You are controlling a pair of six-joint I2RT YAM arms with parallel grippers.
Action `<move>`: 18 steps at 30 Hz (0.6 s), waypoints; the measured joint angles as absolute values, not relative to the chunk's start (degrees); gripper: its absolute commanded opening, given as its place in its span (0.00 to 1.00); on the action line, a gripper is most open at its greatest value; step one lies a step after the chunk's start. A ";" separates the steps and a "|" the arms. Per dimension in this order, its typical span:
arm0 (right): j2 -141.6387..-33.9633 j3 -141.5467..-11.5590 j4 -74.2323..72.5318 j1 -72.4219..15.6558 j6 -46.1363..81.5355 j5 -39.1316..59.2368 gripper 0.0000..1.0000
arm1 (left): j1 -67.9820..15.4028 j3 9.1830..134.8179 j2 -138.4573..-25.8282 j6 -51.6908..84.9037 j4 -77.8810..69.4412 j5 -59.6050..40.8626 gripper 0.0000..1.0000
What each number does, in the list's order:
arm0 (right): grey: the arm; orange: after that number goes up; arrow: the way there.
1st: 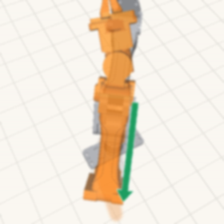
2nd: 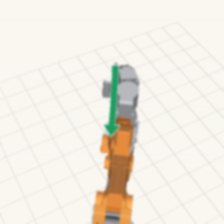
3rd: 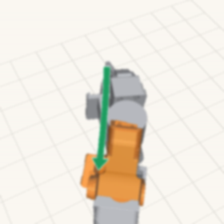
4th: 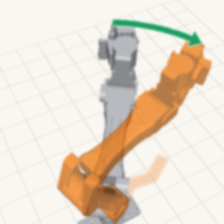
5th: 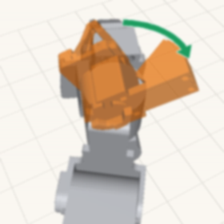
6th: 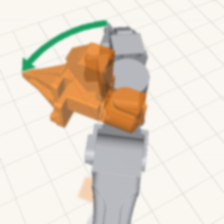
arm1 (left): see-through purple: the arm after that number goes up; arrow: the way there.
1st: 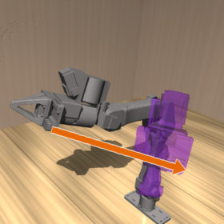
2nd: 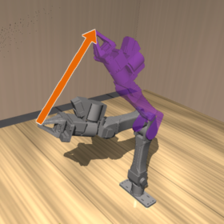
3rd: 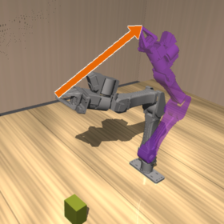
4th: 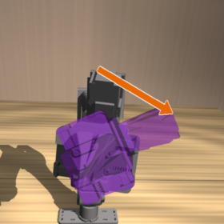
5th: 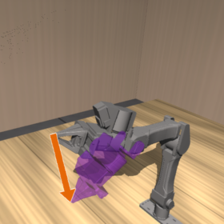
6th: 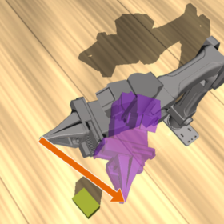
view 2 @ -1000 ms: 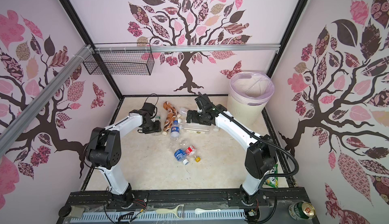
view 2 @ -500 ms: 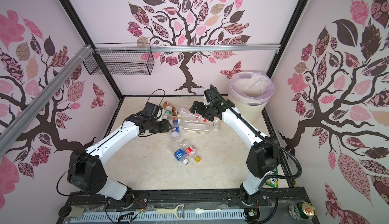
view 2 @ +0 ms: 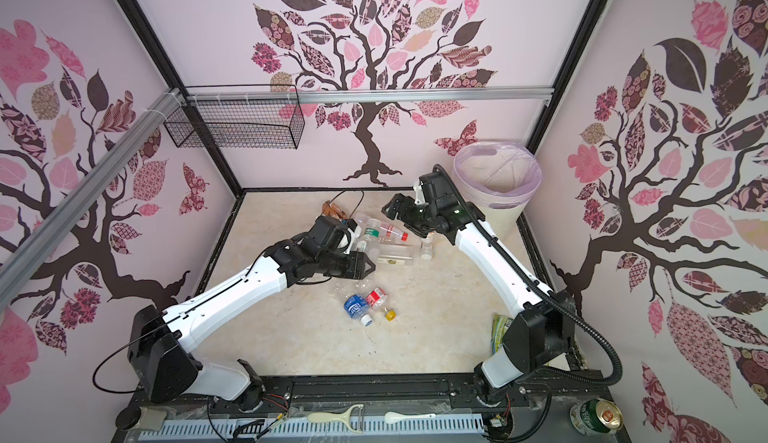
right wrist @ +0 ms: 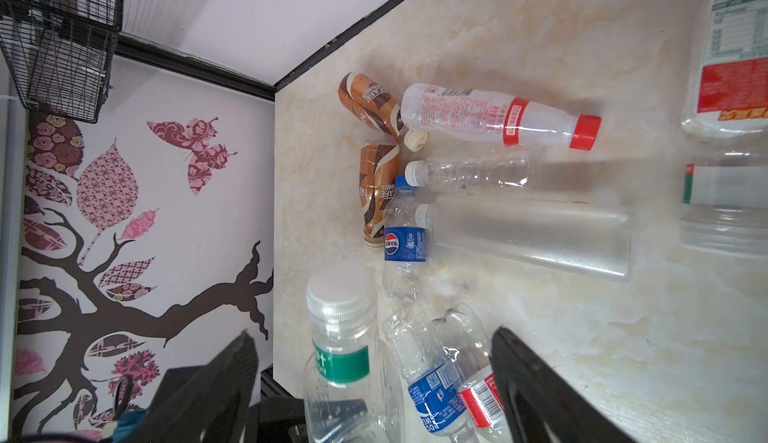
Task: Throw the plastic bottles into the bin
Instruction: 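Lift the tea bottle with left gripper toward the right gripper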
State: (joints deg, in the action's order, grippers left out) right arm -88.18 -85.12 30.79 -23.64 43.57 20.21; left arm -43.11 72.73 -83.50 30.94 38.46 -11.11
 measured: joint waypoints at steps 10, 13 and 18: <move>-88.07 -82.81 28.58 -23.66 44.91 23.07 0.84 | -44.62 78.48 -86.46 31.97 38.28 -10.81 0.54; -88.09 -82.81 28.27 -23.66 45.06 23.59 0.81 | -44.62 80.36 -88.31 31.73 38.15 -10.87 0.54; -88.09 -82.83 27.99 -23.92 45.15 24.01 0.73 | -44.62 82.32 -89.71 31.68 38.15 -11.07 0.53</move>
